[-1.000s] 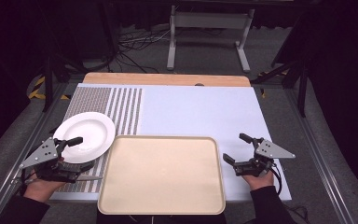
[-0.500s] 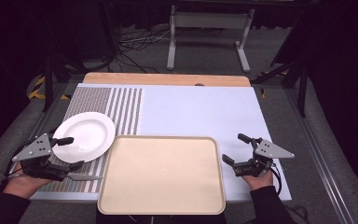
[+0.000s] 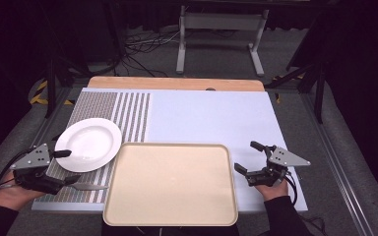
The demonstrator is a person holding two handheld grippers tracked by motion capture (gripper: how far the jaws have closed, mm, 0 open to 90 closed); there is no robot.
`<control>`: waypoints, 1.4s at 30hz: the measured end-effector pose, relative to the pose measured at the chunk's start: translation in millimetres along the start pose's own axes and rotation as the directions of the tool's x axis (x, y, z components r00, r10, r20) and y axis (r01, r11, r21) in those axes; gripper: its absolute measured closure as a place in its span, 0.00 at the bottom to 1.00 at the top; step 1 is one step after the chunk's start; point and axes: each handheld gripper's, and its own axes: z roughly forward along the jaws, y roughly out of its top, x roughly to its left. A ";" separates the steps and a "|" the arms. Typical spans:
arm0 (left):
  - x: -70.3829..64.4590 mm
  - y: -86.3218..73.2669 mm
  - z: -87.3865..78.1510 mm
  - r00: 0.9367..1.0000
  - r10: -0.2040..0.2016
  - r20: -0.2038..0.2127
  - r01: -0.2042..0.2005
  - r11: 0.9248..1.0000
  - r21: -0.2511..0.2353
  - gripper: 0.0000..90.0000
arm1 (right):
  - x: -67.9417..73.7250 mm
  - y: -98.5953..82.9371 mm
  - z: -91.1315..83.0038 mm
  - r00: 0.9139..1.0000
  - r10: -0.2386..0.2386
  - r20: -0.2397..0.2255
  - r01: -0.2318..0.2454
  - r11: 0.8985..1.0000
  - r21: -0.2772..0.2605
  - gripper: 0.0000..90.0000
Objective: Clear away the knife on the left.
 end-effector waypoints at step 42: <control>32.1 -18.8 25.7 0.975 0.078 0.206 -0.178 0.831 0.527 0.30 | 2.2 -3.1 -2.5 0.999 0.014 -0.038 -0.014 1.000 0.010 0.00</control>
